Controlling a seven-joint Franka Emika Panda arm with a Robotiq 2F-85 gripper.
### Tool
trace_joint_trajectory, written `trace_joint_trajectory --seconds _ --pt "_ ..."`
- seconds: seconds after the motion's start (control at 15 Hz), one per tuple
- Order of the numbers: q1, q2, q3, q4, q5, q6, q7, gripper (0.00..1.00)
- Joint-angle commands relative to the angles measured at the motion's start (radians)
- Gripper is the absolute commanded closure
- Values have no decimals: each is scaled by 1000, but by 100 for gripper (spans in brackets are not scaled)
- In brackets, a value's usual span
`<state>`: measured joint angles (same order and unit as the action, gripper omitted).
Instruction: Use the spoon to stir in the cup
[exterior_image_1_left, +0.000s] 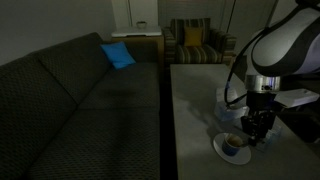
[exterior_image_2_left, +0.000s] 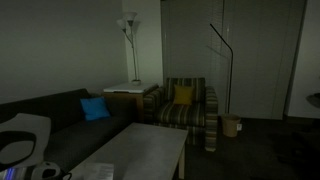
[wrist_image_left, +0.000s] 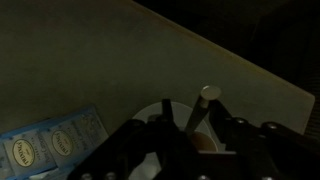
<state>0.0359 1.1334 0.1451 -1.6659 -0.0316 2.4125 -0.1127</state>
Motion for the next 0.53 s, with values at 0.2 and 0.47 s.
trace_joint_trajectory --seconds 0.2,0.47 --pt "-1 -11 -3 5 12 -30 -19 97" --pt "1 -7 -3 12 12 -36 -17 96"
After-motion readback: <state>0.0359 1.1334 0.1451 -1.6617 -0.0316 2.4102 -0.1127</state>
